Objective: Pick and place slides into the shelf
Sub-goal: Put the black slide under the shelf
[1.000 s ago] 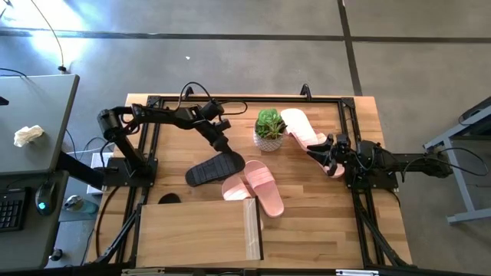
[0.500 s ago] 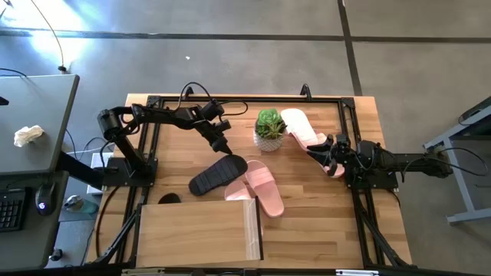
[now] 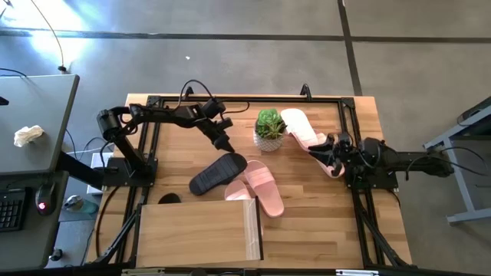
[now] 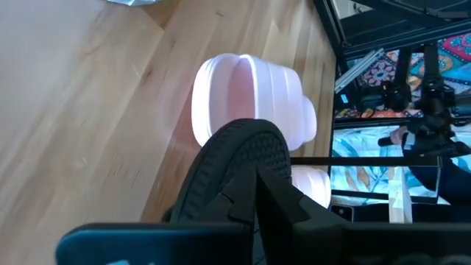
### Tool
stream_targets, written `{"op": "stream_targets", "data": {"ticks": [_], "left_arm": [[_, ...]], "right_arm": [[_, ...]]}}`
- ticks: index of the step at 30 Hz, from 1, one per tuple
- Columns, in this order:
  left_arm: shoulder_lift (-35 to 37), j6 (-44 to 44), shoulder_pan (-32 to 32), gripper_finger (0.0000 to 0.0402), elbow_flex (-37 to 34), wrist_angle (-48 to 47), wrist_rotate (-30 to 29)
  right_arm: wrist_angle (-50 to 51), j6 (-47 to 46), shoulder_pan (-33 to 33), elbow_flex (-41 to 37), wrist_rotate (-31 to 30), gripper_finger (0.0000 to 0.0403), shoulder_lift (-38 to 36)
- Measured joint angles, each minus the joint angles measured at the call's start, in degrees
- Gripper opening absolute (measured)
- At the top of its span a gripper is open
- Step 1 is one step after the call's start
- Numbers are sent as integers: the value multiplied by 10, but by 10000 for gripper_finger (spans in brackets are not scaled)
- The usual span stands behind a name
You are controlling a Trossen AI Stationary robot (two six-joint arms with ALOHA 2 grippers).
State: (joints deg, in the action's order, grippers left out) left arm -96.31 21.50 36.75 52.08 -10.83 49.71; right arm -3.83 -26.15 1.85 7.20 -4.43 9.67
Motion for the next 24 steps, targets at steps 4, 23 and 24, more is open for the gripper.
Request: {"op": "stream_targets", "data": {"ticks": [4,23,24], "left_arm": [[0,0,0,4,1,0,0],[0,10,0,10,1,-39,18],[0,9,0,11,1,-44,18]], "right_arm": [[35,111,0,74,4,79,92],[136,623,0,411,45,151,647],[148,650,0,429,45,154,670]]}}
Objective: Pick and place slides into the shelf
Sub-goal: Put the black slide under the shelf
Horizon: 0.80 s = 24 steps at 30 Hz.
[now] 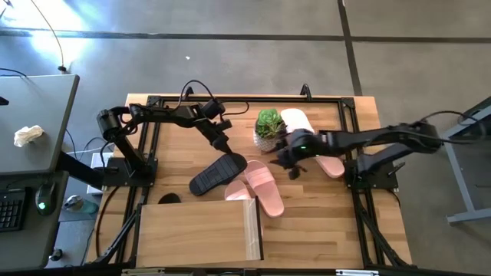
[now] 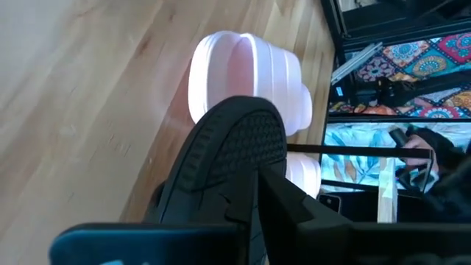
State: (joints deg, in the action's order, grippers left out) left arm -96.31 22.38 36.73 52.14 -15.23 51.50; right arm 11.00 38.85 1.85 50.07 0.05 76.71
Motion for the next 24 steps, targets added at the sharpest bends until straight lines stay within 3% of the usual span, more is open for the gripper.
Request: {"op": "stream_targets", "data": {"ticks": [5,11,16,20,24], "left_arm": [[0,-10,0,25,0,-18,21],[0,-14,0,50,0,-22,21],[0,-29,0,72,0,-39,19],[0,-43,0,84,0,-55,13],[0,-47,0,90,0,-60,5]], "right_arm": [[52,128,0,77,-36,168,110],[55,175,0,141,-123,170,209],[51,216,-3,160,-69,170,243],[12,240,-10,160,-72,170,248],[-14,263,-17,160,-33,169,248]]}}
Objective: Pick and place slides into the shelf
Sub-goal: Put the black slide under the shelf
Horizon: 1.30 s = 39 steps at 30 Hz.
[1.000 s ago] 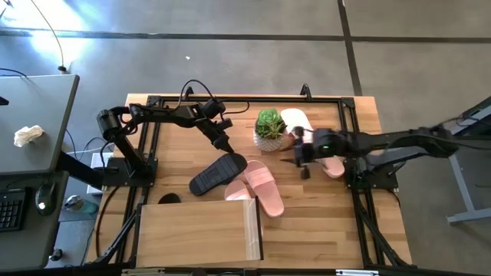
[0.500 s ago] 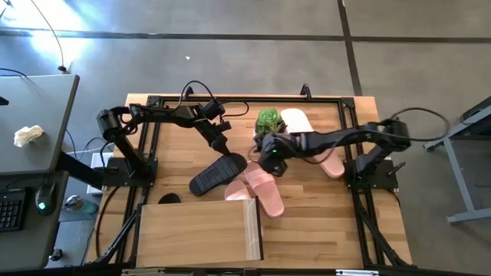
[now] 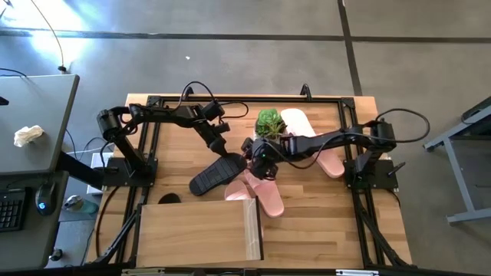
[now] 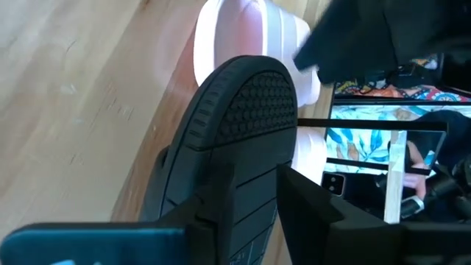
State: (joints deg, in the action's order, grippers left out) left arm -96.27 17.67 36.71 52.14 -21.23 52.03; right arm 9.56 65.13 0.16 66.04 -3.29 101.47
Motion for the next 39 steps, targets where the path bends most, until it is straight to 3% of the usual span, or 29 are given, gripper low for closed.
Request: {"op": "stream_targets", "data": {"ticks": [7,19,23,35,39], "left_arm": [[0,1,0,90,0,0,-9],[0,6,0,90,0,0,-14],[0,7,0,90,0,0,-14],[0,7,0,90,0,1,-10],[0,-14,0,90,0,7,-11]], "right_arm": [[13,-6,-6,-6,-3,169,3],[-55,18,-6,-23,6,169,22],[-75,19,-9,-23,-39,169,49],[-154,17,-9,-23,-77,168,76],[-162,10,-6,-23,-86,145,76]]}}
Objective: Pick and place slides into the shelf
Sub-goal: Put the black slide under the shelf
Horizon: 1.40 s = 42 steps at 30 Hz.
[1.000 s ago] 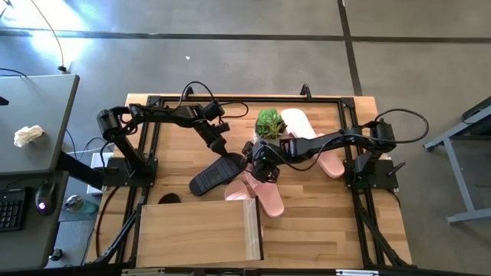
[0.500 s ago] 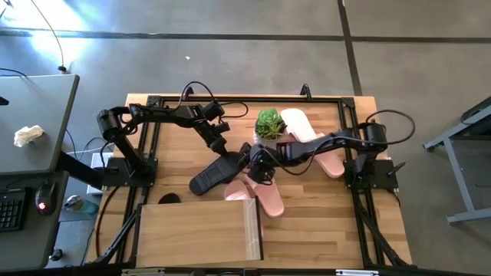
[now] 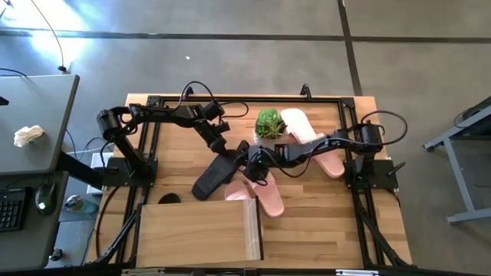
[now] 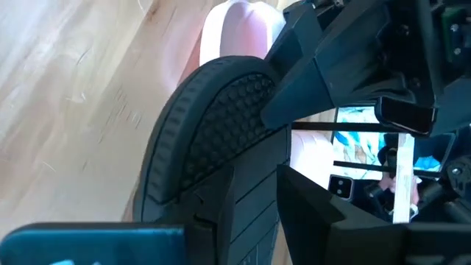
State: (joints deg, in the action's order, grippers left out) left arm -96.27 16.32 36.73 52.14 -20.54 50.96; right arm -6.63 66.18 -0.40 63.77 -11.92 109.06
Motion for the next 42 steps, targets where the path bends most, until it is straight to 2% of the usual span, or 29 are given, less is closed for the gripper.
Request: {"op": "stream_targets", "data": {"ticks": [10,15,19,24,30,34,38,42], "left_arm": [[3,-11,0,90,0,11,-3],[31,-18,0,90,16,6,-45],[71,-18,0,90,45,-6,-79],[139,-30,0,90,93,-56,-126],[222,-33,-17,90,127,-99,-203],[274,-33,-46,90,136,-122,-270],[318,-54,-88,90,159,-164,-373],[342,-84,-138,90,186,-209,-494]], "right_arm": [[-13,-34,1,0,-14,15,0],[-18,-33,1,0,-50,11,0],[-22,-34,-1,0,-57,9,-6],[-18,-81,3,0,-51,6,-35],[5,-176,26,15,-36,5,-92],[101,-237,48,56,4,5,-111],[242,-348,74,137,66,5,-109],[341,-422,101,232,130,5,-109]]}}
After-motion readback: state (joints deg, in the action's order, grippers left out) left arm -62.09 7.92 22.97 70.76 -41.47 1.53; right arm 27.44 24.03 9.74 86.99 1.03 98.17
